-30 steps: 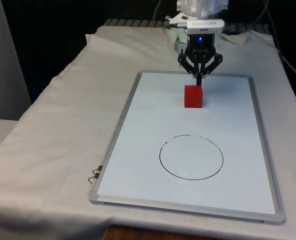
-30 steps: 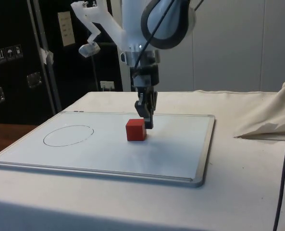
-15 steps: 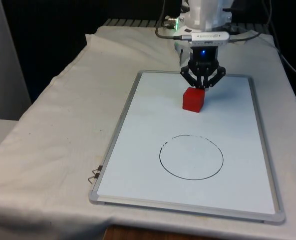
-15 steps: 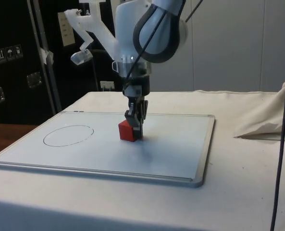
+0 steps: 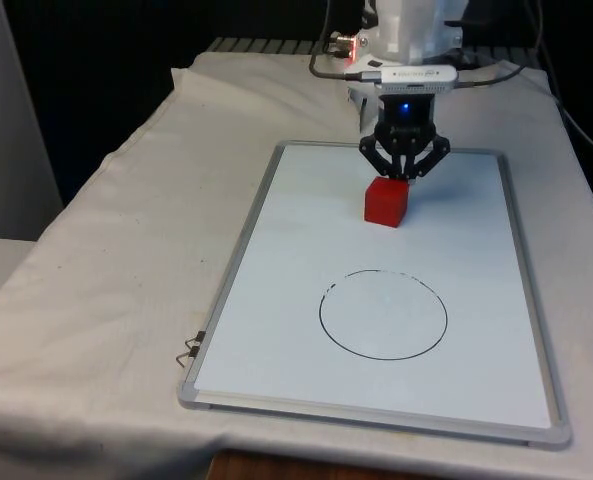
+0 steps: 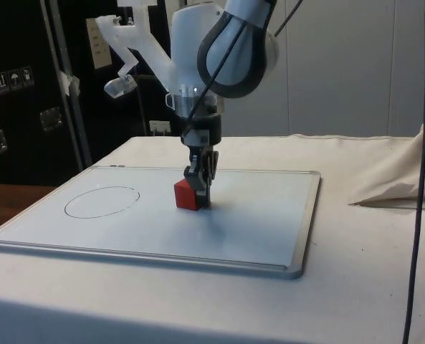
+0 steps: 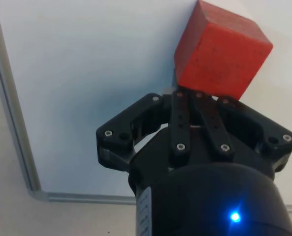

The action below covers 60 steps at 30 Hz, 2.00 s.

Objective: Push the cube into the marked area.

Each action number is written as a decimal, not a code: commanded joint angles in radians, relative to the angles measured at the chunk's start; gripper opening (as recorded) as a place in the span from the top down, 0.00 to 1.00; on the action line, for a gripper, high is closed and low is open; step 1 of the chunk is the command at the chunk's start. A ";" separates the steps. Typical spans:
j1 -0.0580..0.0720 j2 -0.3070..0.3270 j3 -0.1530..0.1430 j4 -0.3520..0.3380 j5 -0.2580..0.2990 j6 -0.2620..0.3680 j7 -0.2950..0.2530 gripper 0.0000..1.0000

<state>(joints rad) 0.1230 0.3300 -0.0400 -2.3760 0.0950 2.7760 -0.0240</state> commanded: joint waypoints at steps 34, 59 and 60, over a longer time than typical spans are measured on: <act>0.002 0.199 -0.111 0.342 -0.022 -0.169 -0.099 1.00; 0.004 0.251 -0.137 0.501 -0.033 -0.283 -0.118 1.00; 0.005 0.250 -0.138 0.501 -0.034 -0.289 -0.118 1.00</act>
<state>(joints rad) 0.1250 0.5840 -0.1760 -1.8710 0.0650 2.4920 -0.1450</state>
